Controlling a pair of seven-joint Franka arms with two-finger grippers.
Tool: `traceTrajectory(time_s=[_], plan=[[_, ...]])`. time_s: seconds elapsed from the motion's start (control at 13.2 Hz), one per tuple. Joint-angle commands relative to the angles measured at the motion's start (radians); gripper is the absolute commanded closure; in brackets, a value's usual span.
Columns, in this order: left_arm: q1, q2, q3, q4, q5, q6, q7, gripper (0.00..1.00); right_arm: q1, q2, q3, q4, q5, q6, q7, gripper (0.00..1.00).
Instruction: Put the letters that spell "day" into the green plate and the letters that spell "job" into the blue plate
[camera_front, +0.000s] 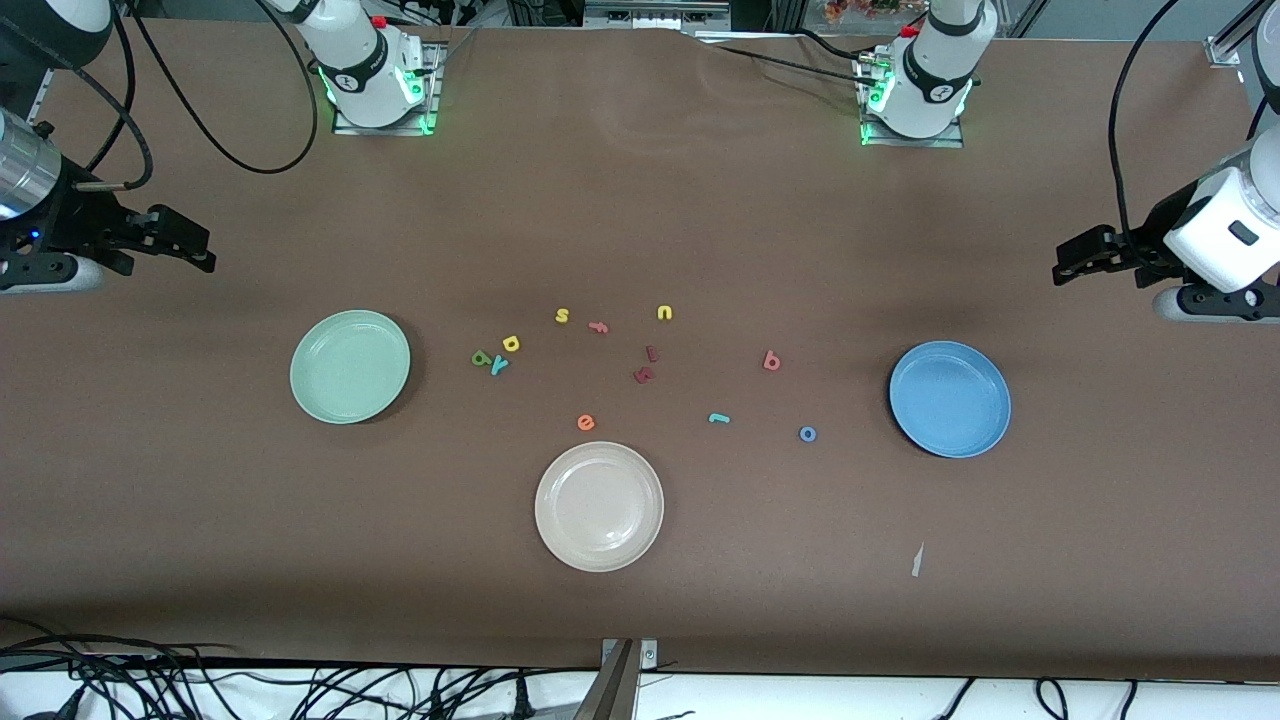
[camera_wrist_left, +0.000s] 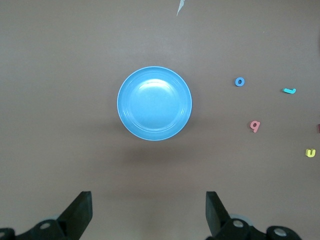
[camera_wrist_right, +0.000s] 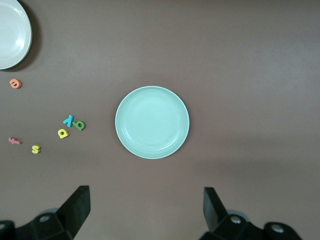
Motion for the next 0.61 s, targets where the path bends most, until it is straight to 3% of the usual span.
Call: traceTrajectory(time_s=[0.0, 0.53], plan=[[0.008, -0.004, -0.001, -0.001, -0.025, 0.007, 0.023, 0.0, -0.005, -0.001, 0.0, 0.008, 0.001, -0.009, -0.021, 0.0], [0.012, -0.004, -0.001, -0.001, -0.025, 0.007, 0.023, 0.0, -0.005, -0.001, 0.0, 0.01, -0.001, -0.012, -0.023, 0.0]])
